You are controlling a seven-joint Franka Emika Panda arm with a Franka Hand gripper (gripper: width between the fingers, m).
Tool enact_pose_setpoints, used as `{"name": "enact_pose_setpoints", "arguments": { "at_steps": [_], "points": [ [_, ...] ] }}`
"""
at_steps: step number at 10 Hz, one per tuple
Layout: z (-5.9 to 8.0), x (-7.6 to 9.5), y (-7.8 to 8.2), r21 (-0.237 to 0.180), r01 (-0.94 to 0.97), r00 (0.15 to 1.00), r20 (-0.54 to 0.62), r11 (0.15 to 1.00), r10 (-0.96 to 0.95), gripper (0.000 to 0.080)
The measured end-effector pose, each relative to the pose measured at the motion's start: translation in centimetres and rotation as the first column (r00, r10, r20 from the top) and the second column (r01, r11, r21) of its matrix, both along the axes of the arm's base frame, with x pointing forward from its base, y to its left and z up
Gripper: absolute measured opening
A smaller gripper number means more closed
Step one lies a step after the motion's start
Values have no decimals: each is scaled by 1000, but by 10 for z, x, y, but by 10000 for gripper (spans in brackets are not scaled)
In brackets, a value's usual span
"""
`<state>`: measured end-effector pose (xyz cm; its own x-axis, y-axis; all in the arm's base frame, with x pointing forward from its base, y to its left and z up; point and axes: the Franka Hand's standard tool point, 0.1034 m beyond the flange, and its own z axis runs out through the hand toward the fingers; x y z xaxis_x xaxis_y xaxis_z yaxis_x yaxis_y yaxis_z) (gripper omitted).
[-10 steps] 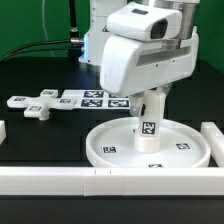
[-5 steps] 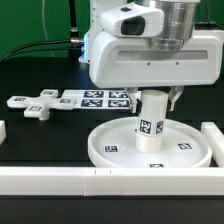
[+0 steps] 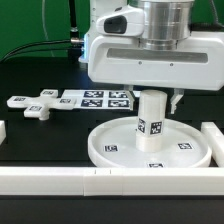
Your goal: Assemble round table
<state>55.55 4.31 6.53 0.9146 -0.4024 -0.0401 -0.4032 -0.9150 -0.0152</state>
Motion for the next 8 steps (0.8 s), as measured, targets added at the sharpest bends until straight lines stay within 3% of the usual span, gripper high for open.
{"name": "enact_pose_setpoints", "arguments": {
  "at_steps": [3,7,8],
  "points": [
    [0,1,1,16,288,958,-12,958,-287,407],
    [0,1,2,22,454,891,-23,891,-454,407],
    [0,2,1,43,568,823,-34,822,-567,407]
  ]
}}
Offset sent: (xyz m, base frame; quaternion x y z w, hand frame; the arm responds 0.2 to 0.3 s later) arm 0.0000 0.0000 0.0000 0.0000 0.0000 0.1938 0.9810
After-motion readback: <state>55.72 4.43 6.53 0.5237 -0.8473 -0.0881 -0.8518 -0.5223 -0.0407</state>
